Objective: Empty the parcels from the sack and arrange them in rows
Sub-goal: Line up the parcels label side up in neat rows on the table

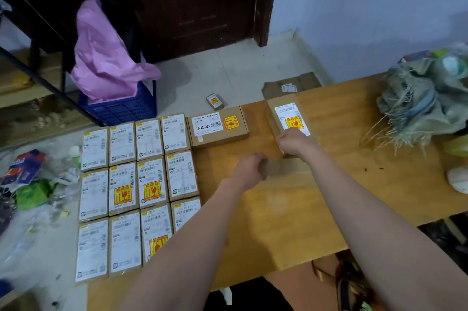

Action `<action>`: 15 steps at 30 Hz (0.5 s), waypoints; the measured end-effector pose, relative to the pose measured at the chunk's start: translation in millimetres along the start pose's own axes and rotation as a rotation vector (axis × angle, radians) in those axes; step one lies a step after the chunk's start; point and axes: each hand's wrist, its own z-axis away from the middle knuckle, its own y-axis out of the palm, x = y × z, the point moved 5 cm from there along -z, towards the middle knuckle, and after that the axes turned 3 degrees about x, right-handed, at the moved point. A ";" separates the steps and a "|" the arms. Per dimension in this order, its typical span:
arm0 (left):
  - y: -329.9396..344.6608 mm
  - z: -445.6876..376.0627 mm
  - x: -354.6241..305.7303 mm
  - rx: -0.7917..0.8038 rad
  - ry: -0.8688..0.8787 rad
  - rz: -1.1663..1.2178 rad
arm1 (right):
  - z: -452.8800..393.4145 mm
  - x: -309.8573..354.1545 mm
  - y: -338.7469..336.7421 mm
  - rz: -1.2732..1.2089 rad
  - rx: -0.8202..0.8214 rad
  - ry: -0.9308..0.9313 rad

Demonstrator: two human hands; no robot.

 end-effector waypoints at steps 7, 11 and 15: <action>-35.5 44.3 39.0 -0.047 -0.214 0.456 | 12.3 -7.4 -7.1 -0.110 -0.124 -0.026; -55.0 74.1 55.9 -0.059 -0.237 0.673 | 17.3 -10.4 -4.0 -0.188 -0.168 0.027; -68.9 96.1 76.3 -0.045 -0.268 0.831 | 27.0 -2.6 15.7 -0.227 0.067 0.035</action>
